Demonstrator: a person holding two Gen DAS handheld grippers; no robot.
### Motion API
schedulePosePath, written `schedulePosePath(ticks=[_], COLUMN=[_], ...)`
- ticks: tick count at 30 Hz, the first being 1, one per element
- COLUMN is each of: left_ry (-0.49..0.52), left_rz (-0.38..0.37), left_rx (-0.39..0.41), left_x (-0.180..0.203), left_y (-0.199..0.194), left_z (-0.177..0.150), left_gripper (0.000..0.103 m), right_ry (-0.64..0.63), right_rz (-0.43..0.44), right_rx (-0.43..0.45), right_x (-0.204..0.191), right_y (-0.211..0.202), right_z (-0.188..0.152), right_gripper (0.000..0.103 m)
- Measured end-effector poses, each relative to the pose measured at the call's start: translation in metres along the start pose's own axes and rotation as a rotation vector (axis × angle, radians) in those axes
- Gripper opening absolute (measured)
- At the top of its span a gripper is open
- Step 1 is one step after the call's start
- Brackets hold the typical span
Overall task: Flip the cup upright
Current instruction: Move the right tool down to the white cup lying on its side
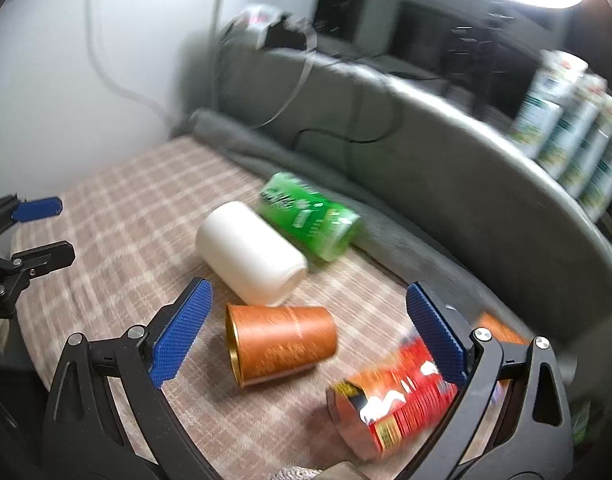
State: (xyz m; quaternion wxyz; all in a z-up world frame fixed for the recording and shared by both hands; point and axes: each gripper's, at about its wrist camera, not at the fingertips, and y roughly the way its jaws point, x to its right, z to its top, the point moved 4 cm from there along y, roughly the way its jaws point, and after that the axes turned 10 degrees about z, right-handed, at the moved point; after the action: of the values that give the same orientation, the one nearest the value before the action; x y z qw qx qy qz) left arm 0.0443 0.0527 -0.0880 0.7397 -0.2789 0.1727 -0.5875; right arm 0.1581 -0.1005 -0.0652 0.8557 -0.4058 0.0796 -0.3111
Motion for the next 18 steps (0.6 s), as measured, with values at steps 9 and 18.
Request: schedulePosePath(ticks=[9,18], left_ry=[-0.041,-0.068], left_rz=[0.014,0.024], left_rx=[-0.036,-0.036], left_x=[-0.018,-0.029], left_y=[0.002,0.003], left_z=[-0.01,-0.009], left_gripper=[0.082,0.082], right_ry=[-0.197,-0.372], right_rz=[0.08,0.096], right_rx=[-0.204,-0.357], right_x=[-0.021,-0.041], right_y=[0.067,0.114], right_z=[0.023,0.026], right_gripper=[0.099,0.099])
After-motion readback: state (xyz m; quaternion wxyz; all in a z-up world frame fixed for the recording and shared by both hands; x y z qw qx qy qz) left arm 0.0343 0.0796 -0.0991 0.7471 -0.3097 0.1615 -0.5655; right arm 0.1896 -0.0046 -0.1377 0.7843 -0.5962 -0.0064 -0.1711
